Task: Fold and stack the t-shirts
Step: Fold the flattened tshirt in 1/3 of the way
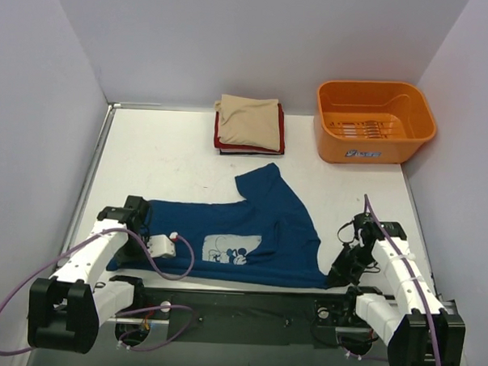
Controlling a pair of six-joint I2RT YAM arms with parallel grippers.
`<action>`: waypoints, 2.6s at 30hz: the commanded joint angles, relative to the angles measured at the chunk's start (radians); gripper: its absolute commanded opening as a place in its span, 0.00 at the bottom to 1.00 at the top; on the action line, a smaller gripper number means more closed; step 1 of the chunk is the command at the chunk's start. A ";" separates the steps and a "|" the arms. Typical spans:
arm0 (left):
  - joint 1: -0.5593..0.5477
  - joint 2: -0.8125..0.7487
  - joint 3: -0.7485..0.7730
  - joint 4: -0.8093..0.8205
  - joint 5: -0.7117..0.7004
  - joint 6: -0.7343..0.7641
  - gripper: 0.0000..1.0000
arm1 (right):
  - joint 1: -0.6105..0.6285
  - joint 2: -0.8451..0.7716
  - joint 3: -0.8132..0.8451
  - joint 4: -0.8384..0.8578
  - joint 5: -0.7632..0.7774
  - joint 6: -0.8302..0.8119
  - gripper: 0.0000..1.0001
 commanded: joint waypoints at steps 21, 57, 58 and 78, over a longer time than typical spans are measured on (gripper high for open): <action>-0.528 0.372 0.853 -0.118 0.292 -0.600 0.33 | 0.264 0.091 0.323 0.136 0.126 0.051 0.33; -0.944 0.787 0.705 0.644 0.354 -0.955 0.00 | 0.326 0.226 -0.149 0.537 0.049 0.224 0.00; -0.924 0.774 0.710 0.639 0.360 -0.958 0.00 | 0.324 0.222 -0.149 0.522 0.053 0.218 0.00; -0.887 0.672 0.682 0.615 0.555 -0.882 0.45 | 0.326 0.232 -0.122 0.470 0.075 0.172 0.00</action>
